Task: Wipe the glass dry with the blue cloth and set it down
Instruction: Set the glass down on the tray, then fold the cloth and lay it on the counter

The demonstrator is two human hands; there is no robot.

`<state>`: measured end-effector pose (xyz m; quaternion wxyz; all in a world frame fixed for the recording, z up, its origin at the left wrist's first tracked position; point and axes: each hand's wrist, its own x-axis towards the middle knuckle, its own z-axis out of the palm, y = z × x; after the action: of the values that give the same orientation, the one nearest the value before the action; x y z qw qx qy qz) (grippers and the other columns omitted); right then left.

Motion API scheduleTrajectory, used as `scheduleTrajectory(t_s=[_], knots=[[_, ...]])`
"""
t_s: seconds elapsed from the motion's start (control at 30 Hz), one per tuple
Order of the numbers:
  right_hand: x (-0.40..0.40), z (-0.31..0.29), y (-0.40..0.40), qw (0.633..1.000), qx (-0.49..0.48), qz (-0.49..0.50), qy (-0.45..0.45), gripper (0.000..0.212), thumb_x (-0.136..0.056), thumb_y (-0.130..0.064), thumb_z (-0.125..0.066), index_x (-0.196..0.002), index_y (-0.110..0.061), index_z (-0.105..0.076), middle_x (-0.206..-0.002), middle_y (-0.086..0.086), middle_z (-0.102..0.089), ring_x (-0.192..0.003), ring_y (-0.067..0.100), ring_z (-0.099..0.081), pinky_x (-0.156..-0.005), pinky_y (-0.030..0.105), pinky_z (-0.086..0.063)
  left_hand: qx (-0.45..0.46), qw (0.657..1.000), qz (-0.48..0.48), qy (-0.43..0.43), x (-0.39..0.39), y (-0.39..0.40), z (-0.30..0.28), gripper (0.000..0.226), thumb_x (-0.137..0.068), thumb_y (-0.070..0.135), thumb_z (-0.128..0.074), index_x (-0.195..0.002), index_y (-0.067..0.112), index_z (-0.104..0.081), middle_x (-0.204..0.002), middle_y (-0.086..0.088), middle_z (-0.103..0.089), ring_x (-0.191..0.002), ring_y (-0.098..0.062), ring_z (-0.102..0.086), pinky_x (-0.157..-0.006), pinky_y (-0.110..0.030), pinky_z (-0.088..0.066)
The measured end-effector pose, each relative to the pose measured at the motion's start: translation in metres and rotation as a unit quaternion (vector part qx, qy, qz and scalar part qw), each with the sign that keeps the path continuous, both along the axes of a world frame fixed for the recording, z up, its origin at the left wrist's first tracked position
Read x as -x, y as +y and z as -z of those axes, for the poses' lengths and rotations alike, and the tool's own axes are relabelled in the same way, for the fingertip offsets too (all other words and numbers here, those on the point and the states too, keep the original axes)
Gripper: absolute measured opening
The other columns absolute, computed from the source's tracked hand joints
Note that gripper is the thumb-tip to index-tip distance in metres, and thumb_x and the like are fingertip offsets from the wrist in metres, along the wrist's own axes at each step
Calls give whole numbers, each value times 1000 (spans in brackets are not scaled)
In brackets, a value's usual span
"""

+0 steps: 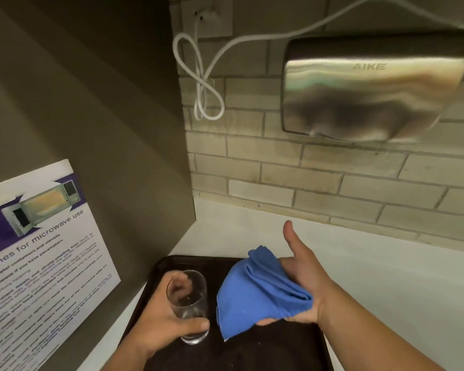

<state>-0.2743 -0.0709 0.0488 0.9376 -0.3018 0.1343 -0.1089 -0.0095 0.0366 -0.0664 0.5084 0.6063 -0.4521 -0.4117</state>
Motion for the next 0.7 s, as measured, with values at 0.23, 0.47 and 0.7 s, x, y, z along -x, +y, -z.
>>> scheduleTrajectory(t_s=[0.23,0.47,0.7], knots=[[-10,-18,-13,995,83,-51,9,107,-76,-88,-48,-117,8,-68,-114,25,-74,-110,38,-70,-99,50,-49,132,929,178,-296,28,-31,-147,84,-65,40,-96,-140,43,-59,-157,19,-49,-147,4,-41,-121,-22,-32],[7,-28,-22,966,196,13,166,109,-54,-84,-74,-125,-1,-68,-120,22,-69,-115,39,-63,-113,58,-34,132,835,263,-465,87,-68,-187,24,-90,14,-76,-112,17,-85,-114,4,-75,-91,-3,-61,-82,-17,-48],[63,-72,-6,717,520,-15,465,86,-58,-47,-91,-134,-22,-57,-129,8,-67,-109,28,-69,-79,41,-62,125,811,266,-505,136,-100,-213,11,-90,11,-65,-81,12,-71,-59,5,-60,-52,-5,-51,-53,-31,-42]])
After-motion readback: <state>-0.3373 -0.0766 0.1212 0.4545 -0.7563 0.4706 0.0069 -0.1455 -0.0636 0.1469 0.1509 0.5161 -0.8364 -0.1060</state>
